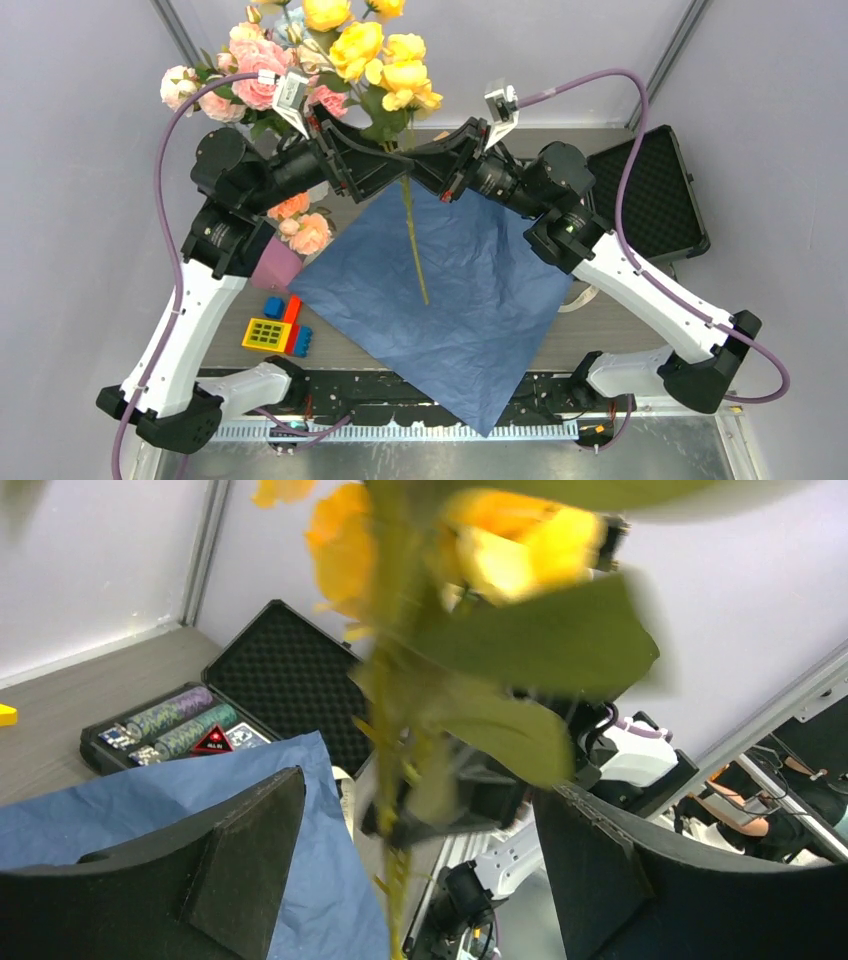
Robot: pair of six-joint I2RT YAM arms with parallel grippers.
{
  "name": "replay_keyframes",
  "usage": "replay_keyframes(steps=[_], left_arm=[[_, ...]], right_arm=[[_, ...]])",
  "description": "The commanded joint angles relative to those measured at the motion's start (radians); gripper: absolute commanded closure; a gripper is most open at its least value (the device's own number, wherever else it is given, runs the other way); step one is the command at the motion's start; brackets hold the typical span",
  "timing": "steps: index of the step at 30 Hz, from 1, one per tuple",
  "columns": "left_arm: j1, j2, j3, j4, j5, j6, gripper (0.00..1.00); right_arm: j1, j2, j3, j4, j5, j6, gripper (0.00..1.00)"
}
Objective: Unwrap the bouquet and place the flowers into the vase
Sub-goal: Insert the fake flower into the vase.
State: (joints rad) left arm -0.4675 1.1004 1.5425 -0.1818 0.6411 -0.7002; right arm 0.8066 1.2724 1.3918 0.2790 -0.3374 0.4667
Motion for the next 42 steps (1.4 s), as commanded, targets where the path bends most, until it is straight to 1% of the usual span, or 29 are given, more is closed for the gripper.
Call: replay_keyframes(steps=[1, 4, 8, 16, 18, 20, 24, 25, 28, 29, 30, 31, 32, 33, 34, 35, 36, 38, 41, 42], left_arm=[[-0.011, -0.014, -0.002, 0.105, -0.021, 0.009, 0.14], [-0.011, -0.011, -0.002, 0.105, -0.026, 0.010, 0.15], [-0.013, -0.012, -0.010, 0.120, -0.033, 0.010, 0.29], [-0.013, 0.001, -0.010, 0.121, -0.008, -0.005, 0.51], [-0.013, 0.002, -0.009, 0.121, 0.002, -0.007, 0.59], [-0.013, 0.000, -0.005, 0.118, 0.008, -0.003, 0.70], [-0.013, 0.006, 0.023, 0.099, 0.014, 0.005, 0.96], [-0.013, 0.009, 0.034, 0.088, 0.019, 0.016, 1.00], [-0.012, 0.023, 0.069, 0.037, 0.025, 0.067, 1.00], [-0.012, 0.026, 0.080, 0.023, 0.020, 0.086, 1.00], [-0.011, 0.027, 0.092, 0.013, 0.014, 0.112, 1.00], [-0.011, 0.027, 0.113, -0.001, 0.005, 0.137, 1.00], [-0.011, 0.029, 0.131, -0.016, -0.003, 0.169, 1.00], [-0.011, 0.029, 0.149, -0.035, -0.019, 0.203, 1.00], [-0.011, 0.029, 0.175, -0.075, -0.039, 0.242, 1.00], [-0.010, 0.034, 0.205, -0.120, -0.056, 0.294, 1.00], [-0.010, 0.043, 0.248, -0.175, -0.077, 0.348, 1.00], [-0.003, 0.066, 0.326, -0.263, -0.137, 0.443, 1.00], [0.019, 0.082, 0.418, -0.304, -0.178, 0.511, 1.00], [0.024, 0.088, 0.449, -0.314, -0.193, 0.531, 1.00]], right_arm=[[0.035, 0.010, 0.051, 0.098, -0.092, 0.008, 1.00], [0.043, 0.017, 0.053, 0.095, -0.114, 0.009, 1.00], [0.047, 0.025, 0.054, 0.088, -0.130, 0.012, 1.00], [0.051, 0.039, 0.073, 0.055, -0.146, 0.005, 1.00], [0.051, 0.039, 0.073, 0.051, -0.145, 0.004, 1.00], [0.051, 0.037, 0.072, 0.045, -0.140, 0.002, 1.00], [0.051, 0.025, 0.063, 0.020, -0.111, -0.020, 1.00], [0.051, 0.019, 0.061, 0.014, -0.099, -0.029, 1.00], [0.051, 0.010, 0.053, 0.004, -0.085, -0.044, 0.99], [0.051, 0.005, 0.052, -0.002, -0.082, -0.046, 0.97], [0.052, -0.001, 0.046, -0.004, -0.072, -0.049, 0.89], [0.051, -0.005, 0.043, -0.007, -0.065, -0.051, 0.84], [0.051, -0.015, 0.032, -0.007, -0.052, -0.056, 0.68], [0.051, -0.021, 0.026, -0.007, -0.046, -0.060, 0.59], [0.051, -0.034, 0.009, -0.006, -0.033, -0.066, 0.42], [0.051, -0.040, 0.003, -0.005, -0.027, -0.070, 0.35], [0.051, -0.054, -0.013, -0.005, -0.013, -0.080, 0.25], [0.050, -0.073, -0.034, -0.006, 0.007, -0.097, 0.16], [0.051, -0.097, -0.067, -0.038, 0.058, -0.131, 0.12], [0.051, -0.110, -0.074, -0.045, 0.096, -0.152, 0.11]])
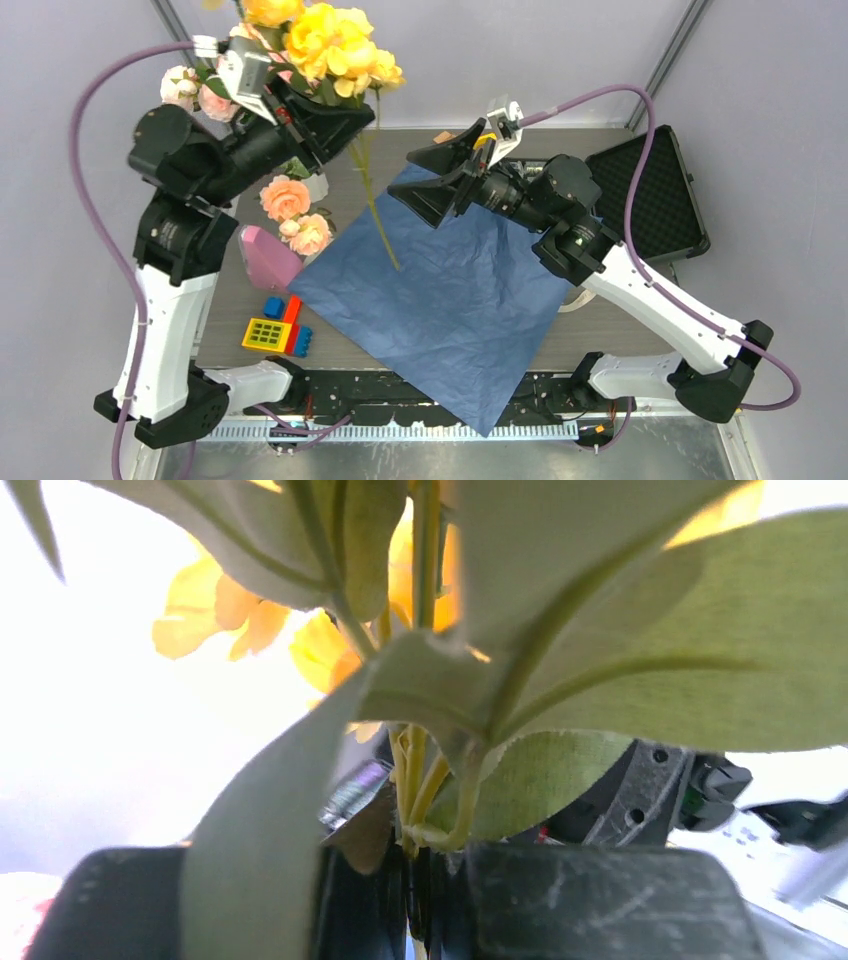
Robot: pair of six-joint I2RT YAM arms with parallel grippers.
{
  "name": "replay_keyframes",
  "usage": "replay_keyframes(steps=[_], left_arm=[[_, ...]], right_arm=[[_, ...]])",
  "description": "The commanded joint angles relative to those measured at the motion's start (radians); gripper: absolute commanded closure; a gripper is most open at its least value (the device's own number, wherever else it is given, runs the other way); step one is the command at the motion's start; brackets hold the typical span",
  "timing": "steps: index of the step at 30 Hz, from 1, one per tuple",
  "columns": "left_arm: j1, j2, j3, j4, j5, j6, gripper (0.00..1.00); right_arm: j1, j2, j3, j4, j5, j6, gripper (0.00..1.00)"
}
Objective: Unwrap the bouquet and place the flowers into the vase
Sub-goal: Insert the fake flower into the vase.
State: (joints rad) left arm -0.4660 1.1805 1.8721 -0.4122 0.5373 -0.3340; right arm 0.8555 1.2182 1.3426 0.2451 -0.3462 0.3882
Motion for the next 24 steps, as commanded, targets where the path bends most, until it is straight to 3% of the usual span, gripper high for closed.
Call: replay_keyframes(steps=[1, 5, 9, 14, 24], left_arm=[[0.027, 0.015, 0.151, -0.095, -0.111, 0.201, 1.00], [0.035, 0.034, 0.235, -0.116, -0.242, 0.346, 1.00], [0.036, 0.025, 0.260, -0.095, -0.408, 0.493, 1.00], [0.036, -0.002, 0.295, -0.062, -0.516, 0.607, 1.00], [0.036, -0.101, 0.133, 0.074, -0.780, 0.840, 1.00]], right_arm=[[0.001, -0.061, -0.045, -0.020, 0.128, -0.083, 0.10], [-0.011, -0.092, -0.108, -0.028, 0.305, -0.121, 0.07], [-0.063, -0.115, -0.169, -0.023, 0.385, -0.106, 0.05], [-0.122, -0.137, -0.219, -0.016, 0.391, -0.083, 0.05], [-0.157, -0.154, -0.265, 0.002, 0.387, -0.069, 0.05]])
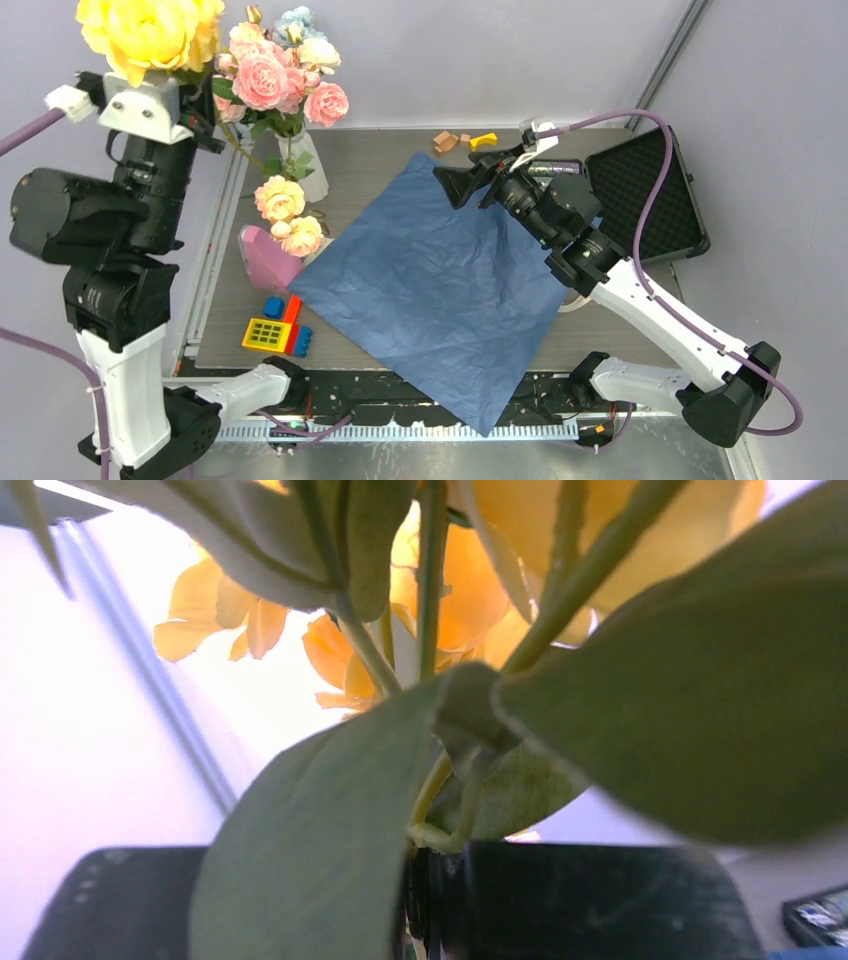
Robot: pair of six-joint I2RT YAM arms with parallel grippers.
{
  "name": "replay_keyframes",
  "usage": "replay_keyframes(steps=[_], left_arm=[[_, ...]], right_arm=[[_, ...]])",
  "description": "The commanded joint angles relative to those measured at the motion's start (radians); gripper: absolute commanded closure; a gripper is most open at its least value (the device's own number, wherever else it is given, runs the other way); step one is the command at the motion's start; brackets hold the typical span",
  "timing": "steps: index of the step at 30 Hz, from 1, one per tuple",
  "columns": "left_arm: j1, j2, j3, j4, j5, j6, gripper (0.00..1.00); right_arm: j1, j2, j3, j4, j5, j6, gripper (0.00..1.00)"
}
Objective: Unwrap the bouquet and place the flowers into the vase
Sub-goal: Insert the fake flower into the vase.
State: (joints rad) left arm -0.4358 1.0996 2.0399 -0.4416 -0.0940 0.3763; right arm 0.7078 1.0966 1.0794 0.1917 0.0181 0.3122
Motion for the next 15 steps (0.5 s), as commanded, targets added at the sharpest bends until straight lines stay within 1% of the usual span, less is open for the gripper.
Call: replay_keyframes(steps=[1, 8, 11, 13, 15], left_arm=[[0.006, -0.019, -0.047, 0.107, -0.160, 0.139, 1.00], [0.008, 0.039, -0.050, 0.109, -0.151, 0.148, 1.00], [0.023, 0.065, -0.036, 0.116, -0.123, 0.139, 1.00], [0.078, 0.088, -0.022, 0.111, -0.071, 0.106, 1.00], [0.169, 0.113, -0.003, 0.099, 0.000, 0.037, 1.00]], right_arm=[[-0.010, -0.031, -0.004, 0.057, 0.024, 0.007, 0.05], [-0.026, -0.020, -0.011, 0.060, 0.014, 0.016, 0.05], [-0.031, -0.024, -0.019, 0.057, 0.012, 0.017, 0.05], [-0.034, -0.028, -0.025, 0.057, 0.010, 0.020, 0.05], [-0.038, -0.029, -0.029, 0.055, 0.006, 0.024, 0.05]])
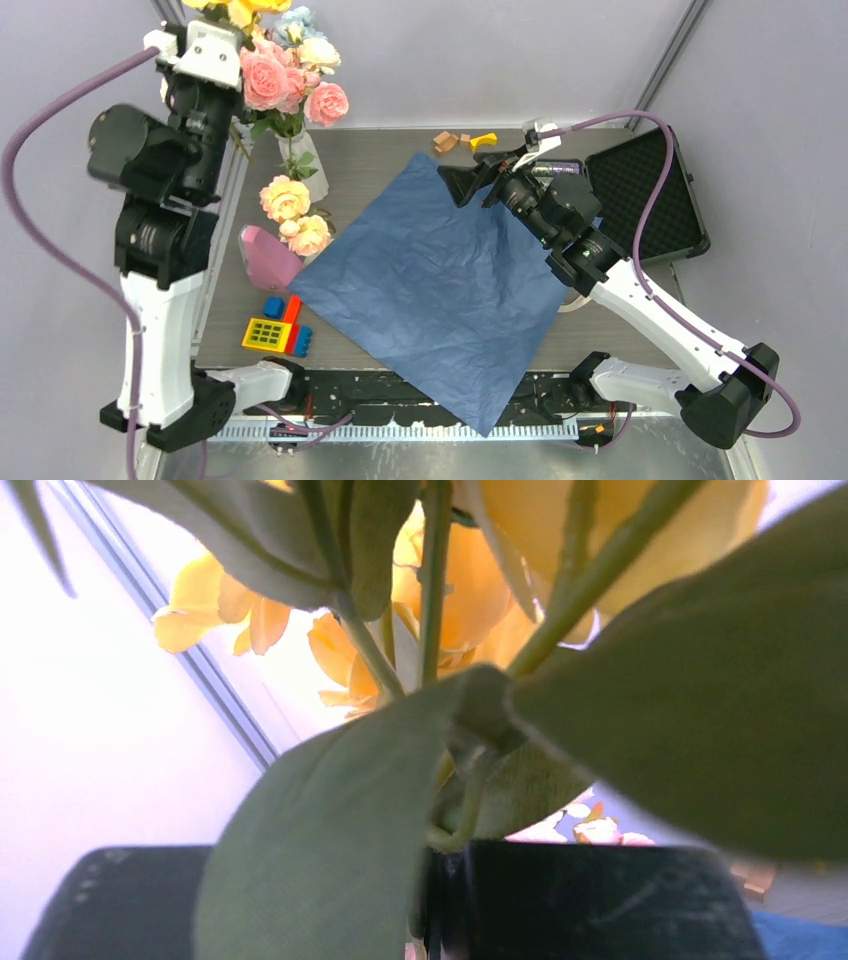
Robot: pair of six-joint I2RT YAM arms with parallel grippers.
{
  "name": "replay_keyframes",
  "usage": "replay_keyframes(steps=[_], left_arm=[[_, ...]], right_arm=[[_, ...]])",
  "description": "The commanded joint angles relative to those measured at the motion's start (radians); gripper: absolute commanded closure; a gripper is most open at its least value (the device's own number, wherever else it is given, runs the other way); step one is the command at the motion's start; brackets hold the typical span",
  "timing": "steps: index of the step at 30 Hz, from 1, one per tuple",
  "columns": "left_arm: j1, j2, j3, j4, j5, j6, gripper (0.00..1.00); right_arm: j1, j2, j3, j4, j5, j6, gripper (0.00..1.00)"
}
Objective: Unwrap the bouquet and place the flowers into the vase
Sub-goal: Insert the fake flower into the vase.
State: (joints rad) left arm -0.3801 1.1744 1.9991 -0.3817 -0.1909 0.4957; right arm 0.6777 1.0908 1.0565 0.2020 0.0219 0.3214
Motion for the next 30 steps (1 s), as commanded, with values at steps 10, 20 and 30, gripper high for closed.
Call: replay_keyframes(steps=[10, 20, 30], left_arm=[[0.374, 0.062, -0.031, 0.161, 0.310, -0.343, 1.00], [0.597, -0.035, -0.218, 0.339, 0.411, -0.660, 1.00], [0.757, -0.124, -0.472, 0.580, 0.434, -0.849, 1.00]], right_arm=[[-0.020, -0.048, -0.015, 0.024, 0.006, 0.010, 0.05], [-0.034, -0.088, -0.042, 0.013, -0.006, -0.016, 0.05], [-0.043, -0.122, -0.077, 0.030, -0.067, -0.040, 0.05]])
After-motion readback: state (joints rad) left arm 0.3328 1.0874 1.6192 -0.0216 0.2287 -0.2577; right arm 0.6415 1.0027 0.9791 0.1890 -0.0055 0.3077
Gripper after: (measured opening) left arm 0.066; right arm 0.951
